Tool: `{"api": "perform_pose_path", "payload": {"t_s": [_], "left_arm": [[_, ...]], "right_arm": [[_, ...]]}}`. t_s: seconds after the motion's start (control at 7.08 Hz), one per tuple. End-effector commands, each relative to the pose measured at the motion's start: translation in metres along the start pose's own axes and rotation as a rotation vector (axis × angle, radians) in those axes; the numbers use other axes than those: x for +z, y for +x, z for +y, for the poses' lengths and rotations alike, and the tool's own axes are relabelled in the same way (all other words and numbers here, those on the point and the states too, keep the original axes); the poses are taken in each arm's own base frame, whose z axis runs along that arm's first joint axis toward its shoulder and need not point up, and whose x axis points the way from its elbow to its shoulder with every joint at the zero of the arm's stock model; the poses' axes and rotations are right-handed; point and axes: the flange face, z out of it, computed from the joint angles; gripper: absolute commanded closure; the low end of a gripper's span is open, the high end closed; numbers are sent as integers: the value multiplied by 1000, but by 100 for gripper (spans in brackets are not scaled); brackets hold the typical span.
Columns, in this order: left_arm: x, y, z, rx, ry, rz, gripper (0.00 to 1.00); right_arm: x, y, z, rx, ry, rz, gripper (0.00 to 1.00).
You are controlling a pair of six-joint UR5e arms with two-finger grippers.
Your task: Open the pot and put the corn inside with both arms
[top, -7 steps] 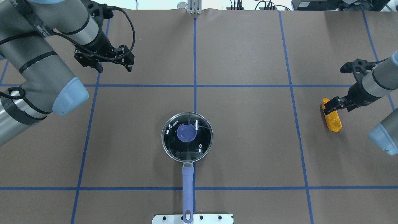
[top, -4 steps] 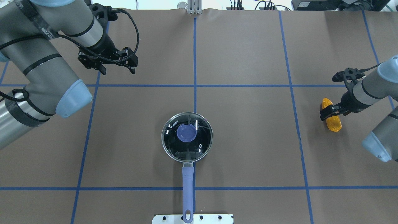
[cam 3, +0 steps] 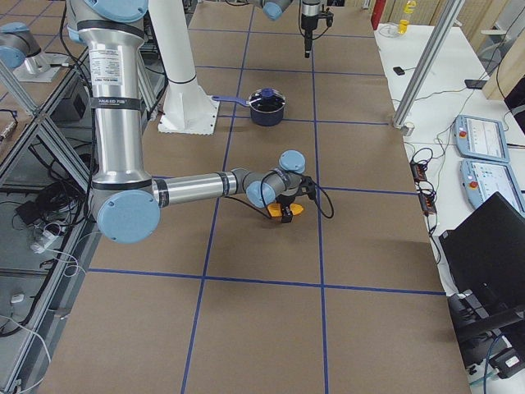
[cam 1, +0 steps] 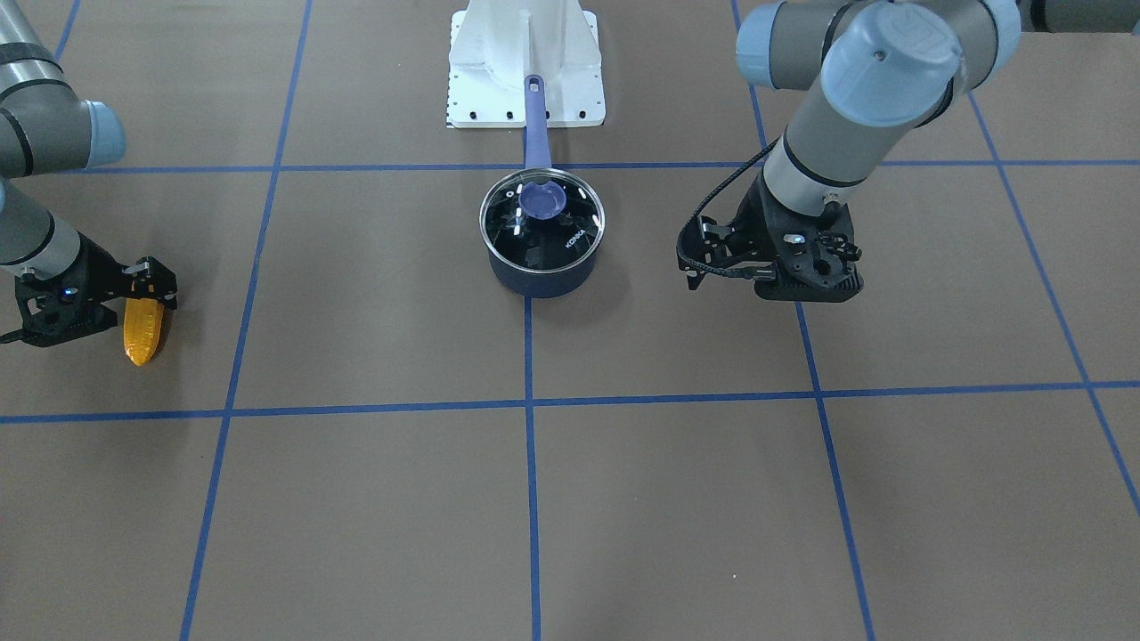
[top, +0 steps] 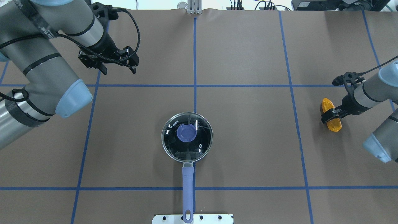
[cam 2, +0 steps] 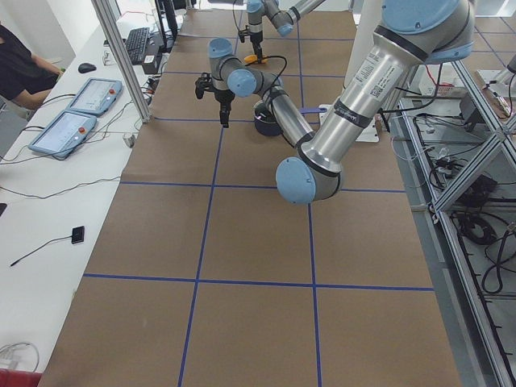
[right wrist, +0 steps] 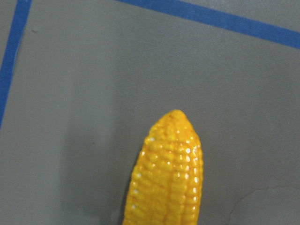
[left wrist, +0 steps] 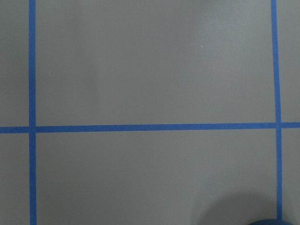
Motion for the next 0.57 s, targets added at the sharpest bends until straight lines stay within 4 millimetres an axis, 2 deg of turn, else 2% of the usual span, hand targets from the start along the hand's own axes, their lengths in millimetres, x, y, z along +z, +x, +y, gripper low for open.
{"api": "perform_pose_path", "payload": {"t_s": [0.0,0.14,0.42], "left_arm": [[-2,0,0,2,2,2,1],[-2,1,1,3,3,3,1],[-2,0,1,3,3,3,1]], "right_arm": [[-8,-7,0,-7,-6,-39,33],[-8,-6,1,-6,-8,-36,42],[-9,-4,1,-17,-2,-30,53]]}}
